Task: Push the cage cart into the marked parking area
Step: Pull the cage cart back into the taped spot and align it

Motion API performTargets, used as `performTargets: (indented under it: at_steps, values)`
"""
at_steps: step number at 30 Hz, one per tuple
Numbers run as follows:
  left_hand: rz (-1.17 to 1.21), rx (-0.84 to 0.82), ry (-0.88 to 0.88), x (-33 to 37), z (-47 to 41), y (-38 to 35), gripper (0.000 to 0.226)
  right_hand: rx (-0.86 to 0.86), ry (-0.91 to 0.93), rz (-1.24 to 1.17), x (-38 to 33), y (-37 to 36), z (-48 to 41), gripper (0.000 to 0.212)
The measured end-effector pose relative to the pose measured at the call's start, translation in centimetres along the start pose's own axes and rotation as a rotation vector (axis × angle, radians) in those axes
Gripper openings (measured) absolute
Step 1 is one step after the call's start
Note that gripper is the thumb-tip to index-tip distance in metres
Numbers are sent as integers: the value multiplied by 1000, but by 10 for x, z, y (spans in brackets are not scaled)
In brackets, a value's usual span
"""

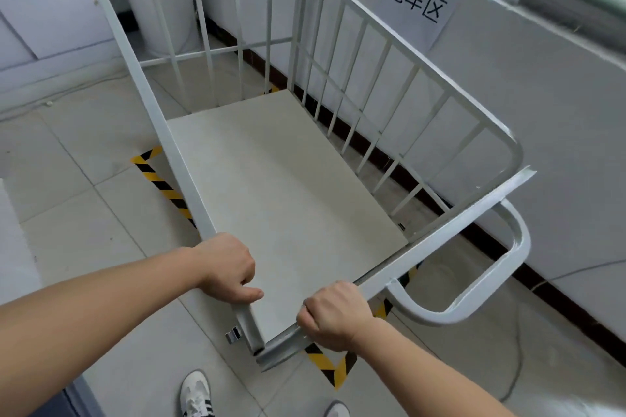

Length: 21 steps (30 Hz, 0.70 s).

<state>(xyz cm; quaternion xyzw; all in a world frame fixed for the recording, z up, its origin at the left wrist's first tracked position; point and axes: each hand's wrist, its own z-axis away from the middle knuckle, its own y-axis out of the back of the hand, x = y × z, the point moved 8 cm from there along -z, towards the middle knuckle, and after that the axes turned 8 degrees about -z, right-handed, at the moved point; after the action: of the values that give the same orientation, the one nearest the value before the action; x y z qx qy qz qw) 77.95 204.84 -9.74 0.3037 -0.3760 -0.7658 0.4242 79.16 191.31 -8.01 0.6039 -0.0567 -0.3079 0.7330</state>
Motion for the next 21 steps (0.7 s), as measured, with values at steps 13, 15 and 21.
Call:
performTargets:
  at_steps: [13, 15, 21]
  values:
    - [342, -136, 462, 39, -28, 30, 31, 27, 144, 17, 119, 48, 27, 35]
    - [497, -78, 531, 55, -42, 41, 34, 41, 116, 31, 153, 56, 34, 41]
    - [877, 103, 600, 90, -80, 68, 42, 89, 98, 74, 208, 74, 43, 41]
